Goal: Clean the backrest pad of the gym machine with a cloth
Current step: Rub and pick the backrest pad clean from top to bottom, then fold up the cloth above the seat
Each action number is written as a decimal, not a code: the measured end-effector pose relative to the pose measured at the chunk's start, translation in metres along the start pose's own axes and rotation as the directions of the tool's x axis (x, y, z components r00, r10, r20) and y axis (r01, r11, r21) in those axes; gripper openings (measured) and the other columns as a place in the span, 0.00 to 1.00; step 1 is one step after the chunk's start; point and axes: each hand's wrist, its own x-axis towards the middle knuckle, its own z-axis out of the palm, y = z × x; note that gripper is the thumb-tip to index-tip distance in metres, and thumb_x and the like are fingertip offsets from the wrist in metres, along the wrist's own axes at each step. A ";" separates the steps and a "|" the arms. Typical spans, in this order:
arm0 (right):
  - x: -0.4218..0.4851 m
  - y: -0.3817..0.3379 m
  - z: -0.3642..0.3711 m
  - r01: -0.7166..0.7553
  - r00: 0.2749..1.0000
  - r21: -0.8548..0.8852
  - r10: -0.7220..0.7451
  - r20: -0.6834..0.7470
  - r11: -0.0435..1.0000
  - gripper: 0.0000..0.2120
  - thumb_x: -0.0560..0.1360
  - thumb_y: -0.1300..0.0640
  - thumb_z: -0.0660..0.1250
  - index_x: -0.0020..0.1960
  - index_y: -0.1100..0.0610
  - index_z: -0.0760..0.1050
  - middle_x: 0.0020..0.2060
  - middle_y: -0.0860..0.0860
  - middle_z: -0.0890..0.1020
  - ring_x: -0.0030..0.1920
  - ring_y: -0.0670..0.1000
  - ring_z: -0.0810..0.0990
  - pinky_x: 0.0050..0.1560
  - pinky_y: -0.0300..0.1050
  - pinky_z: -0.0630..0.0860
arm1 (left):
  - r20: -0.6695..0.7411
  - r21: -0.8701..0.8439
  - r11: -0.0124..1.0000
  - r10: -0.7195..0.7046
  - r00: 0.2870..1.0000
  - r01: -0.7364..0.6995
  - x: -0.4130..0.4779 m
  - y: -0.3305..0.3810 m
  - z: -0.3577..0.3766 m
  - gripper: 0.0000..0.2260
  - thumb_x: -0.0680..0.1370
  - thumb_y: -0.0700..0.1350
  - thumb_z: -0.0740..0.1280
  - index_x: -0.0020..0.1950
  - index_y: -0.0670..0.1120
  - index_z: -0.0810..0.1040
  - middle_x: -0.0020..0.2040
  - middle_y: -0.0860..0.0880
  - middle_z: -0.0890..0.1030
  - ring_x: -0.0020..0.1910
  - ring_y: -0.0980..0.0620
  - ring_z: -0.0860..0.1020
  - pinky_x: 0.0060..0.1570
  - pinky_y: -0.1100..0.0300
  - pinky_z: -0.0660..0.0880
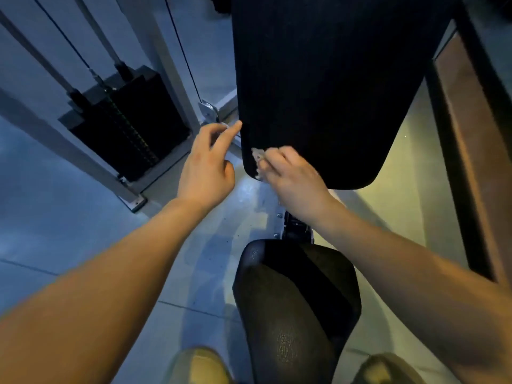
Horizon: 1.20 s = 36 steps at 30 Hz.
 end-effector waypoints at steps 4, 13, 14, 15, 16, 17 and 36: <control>-0.043 -0.001 -0.013 0.041 0.986 0.015 -0.043 0.161 0.999 0.15 0.80 0.62 0.64 0.65 0.68 0.77 0.59 0.59 0.79 0.57 0.59 0.76 0.59 0.52 0.77 | 0.103 -0.003 0.990 -0.142 0.985 0.143 -0.014 0.012 -0.005 0.24 0.74 0.35 0.61 0.70 0.44 0.74 0.67 0.46 0.70 0.62 0.46 0.73 0.52 0.51 0.76; -0.046 -0.004 -0.086 -0.207 0.758 0.067 0.117 0.641 0.976 0.16 0.79 0.53 0.69 0.65 0.58 0.79 0.59 0.52 0.74 0.60 0.56 0.71 0.56 0.49 0.73 | 0.418 0.059 0.917 -0.381 0.825 0.394 -0.019 0.067 -0.050 0.13 0.77 0.38 0.60 0.57 0.44 0.81 0.59 0.46 0.78 0.59 0.45 0.76 0.57 0.56 0.73; -0.049 -0.010 -0.093 -0.276 0.748 0.109 0.142 0.649 0.955 0.16 0.79 0.55 0.68 0.66 0.58 0.78 0.60 0.53 0.74 0.61 0.57 0.71 0.57 0.49 0.72 | 0.440 0.060 0.911 -0.392 0.808 0.409 -0.020 0.073 -0.054 0.13 0.78 0.38 0.60 0.57 0.44 0.82 0.58 0.46 0.78 0.58 0.45 0.77 0.55 0.58 0.73; -0.048 -0.011 -0.113 -0.361 0.736 0.135 0.193 0.649 0.923 0.16 0.79 0.57 0.68 0.66 0.58 0.77 0.60 0.54 0.74 0.61 0.58 0.71 0.57 0.50 0.72 | 0.468 0.053 0.903 -0.400 0.788 0.427 -0.018 0.086 -0.067 0.13 0.78 0.38 0.60 0.56 0.44 0.82 0.58 0.46 0.79 0.56 0.45 0.77 0.54 0.59 0.72; -0.045 -0.014 -0.130 -0.429 0.732 0.160 0.239 0.638 0.889 0.15 0.79 0.58 0.68 0.66 0.58 0.78 0.59 0.55 0.74 0.61 0.59 0.72 0.57 0.51 0.74 | 0.497 0.048 0.892 -0.411 0.764 0.449 -0.017 0.098 -0.078 0.13 0.78 0.38 0.60 0.56 0.43 0.83 0.58 0.45 0.80 0.55 0.45 0.78 0.52 0.60 0.71; -0.043 -0.018 -0.142 -0.502 0.724 0.189 0.291 0.626 0.844 0.14 0.80 0.59 0.67 0.64 0.59 0.78 0.58 0.56 0.75 0.60 0.60 0.73 0.56 0.52 0.76 | 0.517 0.039 0.881 -0.421 0.746 0.471 -0.018 0.108 -0.084 0.13 0.78 0.37 0.60 0.56 0.43 0.83 0.57 0.44 0.81 0.54 0.44 0.79 0.51 0.61 0.71; 0.105 -0.020 -0.479 -0.799 0.546 0.594 0.530 0.649 0.097 0.08 0.83 0.53 0.65 0.45 0.48 0.76 0.44 0.46 0.81 0.45 0.43 0.80 0.44 0.38 0.75 | 0.593 -0.509 0.351 -0.519 0.616 0.786 0.017 0.282 -0.363 0.02 0.81 0.37 0.67 0.49 0.43 0.77 0.42 0.46 0.79 0.40 0.49 0.77 0.43 0.60 0.78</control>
